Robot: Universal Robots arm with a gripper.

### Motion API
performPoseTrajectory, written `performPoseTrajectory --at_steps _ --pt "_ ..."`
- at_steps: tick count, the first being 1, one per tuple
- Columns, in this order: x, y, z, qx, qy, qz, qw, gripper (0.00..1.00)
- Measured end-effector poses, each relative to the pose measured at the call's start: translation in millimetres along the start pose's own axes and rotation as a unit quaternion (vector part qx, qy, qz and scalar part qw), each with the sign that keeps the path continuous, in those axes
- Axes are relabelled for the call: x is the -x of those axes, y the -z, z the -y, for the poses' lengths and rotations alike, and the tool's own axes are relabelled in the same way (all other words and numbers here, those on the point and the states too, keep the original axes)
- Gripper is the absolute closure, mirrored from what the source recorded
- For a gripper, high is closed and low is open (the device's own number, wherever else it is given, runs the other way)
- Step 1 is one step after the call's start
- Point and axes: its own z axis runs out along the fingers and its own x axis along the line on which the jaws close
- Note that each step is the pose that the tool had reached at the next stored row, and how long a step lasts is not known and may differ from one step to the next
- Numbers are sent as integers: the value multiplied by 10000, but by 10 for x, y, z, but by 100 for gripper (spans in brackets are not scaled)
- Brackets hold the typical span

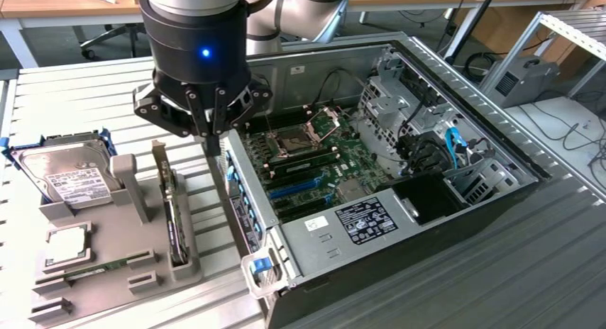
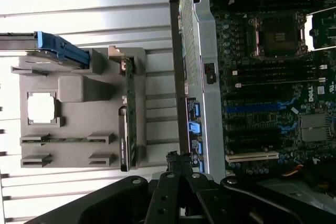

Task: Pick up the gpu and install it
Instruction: 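Reach for the gpu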

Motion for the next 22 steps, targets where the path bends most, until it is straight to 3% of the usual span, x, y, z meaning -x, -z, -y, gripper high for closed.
performPoseTrajectory --at_steps 22 --pt "4 -4 48 0 0 0 10000 89"
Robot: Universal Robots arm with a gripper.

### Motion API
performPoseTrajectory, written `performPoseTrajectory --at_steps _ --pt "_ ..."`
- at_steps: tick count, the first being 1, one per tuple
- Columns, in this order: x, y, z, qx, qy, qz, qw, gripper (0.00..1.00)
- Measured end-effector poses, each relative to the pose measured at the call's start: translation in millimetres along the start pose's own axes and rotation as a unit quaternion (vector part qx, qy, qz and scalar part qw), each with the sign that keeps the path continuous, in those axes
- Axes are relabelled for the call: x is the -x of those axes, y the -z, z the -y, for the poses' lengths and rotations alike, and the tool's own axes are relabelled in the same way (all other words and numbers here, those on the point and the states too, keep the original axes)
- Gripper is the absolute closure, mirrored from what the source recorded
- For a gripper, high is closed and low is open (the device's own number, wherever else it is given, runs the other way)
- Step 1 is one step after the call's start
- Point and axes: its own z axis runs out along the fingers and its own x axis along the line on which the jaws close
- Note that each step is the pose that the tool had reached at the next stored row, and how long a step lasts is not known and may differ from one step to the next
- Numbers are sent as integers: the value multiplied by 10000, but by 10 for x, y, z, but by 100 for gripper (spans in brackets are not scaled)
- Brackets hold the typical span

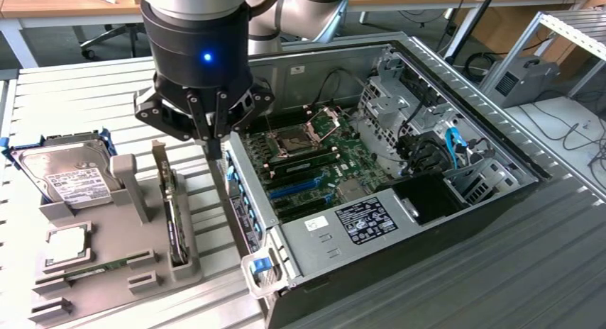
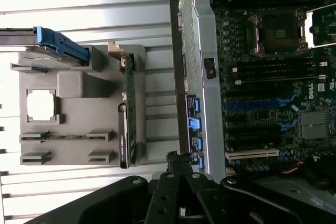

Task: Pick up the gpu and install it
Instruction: 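Reach for the gpu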

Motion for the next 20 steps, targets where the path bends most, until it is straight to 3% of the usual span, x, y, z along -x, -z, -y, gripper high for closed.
performPoseTrajectory --at_steps 20 --pt "4 -4 50 0 0 0 10000 89"
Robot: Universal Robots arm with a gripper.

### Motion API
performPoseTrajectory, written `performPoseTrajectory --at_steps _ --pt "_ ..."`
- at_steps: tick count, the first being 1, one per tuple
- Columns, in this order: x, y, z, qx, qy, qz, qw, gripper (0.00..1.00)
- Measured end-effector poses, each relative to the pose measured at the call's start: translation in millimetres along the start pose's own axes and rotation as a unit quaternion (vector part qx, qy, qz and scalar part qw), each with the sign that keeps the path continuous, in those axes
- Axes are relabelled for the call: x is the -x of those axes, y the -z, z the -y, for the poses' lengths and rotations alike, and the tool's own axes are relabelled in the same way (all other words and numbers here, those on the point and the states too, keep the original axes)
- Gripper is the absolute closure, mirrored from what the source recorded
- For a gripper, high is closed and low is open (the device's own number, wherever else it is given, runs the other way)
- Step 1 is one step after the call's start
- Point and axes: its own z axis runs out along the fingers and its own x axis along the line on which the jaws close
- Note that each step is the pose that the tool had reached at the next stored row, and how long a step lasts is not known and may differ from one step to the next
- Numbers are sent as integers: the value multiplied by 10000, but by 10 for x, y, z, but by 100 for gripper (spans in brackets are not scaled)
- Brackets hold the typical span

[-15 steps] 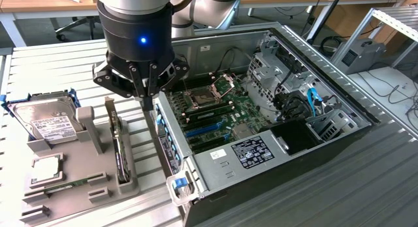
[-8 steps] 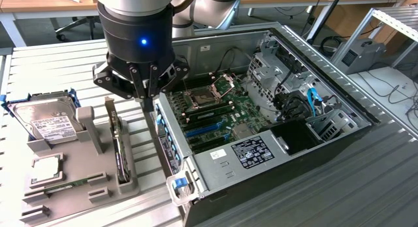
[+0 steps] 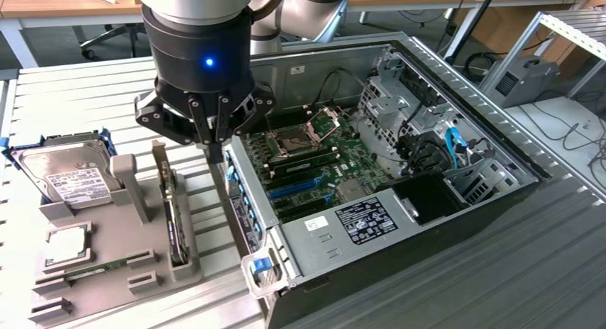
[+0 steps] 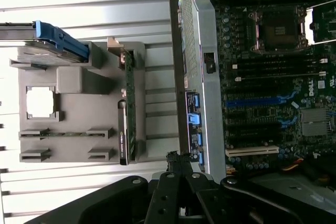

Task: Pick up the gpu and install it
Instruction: 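Reach for the gpu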

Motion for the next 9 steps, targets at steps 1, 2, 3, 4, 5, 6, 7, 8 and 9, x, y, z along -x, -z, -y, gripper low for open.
performPoseTrajectory --at_steps 1,2,3,4,5,6,7,8,9 --pt "0 0 2 0 0 0 10000 89" --pt "0 0 4 0 0 0 10000 89" --pt "1 0 6 0 0 0 10000 89" --pt "1 0 8 0 0 0 10000 89" --pt "1 0 9 0 0 0 10000 89" --pt "1 -1 11 0 0 0 10000 89" --pt "1 -1 15 0 0 0 10000 89" --pt "1 -1 16 0 0 0 10000 89" --pt "1 -1 18 0 0 0 10000 89"
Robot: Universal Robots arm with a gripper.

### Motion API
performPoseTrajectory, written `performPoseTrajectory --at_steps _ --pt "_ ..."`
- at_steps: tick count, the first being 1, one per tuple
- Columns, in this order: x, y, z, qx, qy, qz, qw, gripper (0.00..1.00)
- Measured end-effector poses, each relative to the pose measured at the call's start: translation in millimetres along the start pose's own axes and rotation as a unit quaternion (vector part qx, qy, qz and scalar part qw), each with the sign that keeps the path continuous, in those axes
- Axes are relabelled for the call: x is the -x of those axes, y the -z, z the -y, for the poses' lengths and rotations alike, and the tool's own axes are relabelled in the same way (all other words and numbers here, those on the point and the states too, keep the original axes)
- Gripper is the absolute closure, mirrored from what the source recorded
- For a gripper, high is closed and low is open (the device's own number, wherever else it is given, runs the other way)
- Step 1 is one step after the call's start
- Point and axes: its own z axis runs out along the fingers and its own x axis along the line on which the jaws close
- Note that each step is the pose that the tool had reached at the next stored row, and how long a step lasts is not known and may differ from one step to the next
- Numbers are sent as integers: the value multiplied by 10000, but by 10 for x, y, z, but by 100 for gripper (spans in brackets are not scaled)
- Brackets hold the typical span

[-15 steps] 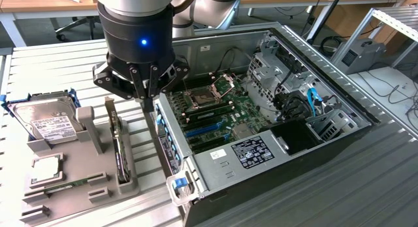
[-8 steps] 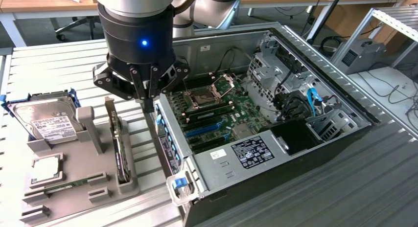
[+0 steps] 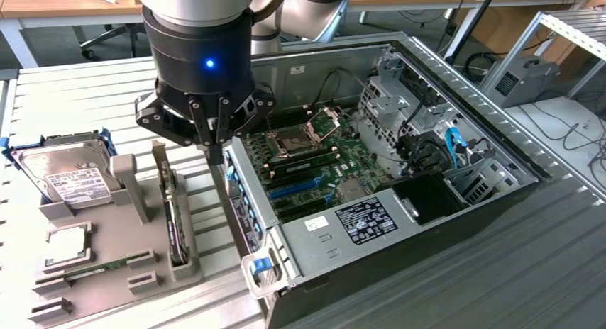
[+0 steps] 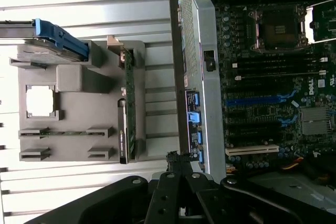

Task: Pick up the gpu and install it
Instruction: 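Reach for the gpu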

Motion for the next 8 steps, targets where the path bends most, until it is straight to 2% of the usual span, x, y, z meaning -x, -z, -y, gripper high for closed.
performPoseTrajectory --at_steps 8 --pt "1 -2 17 0 0 0 10000 89"
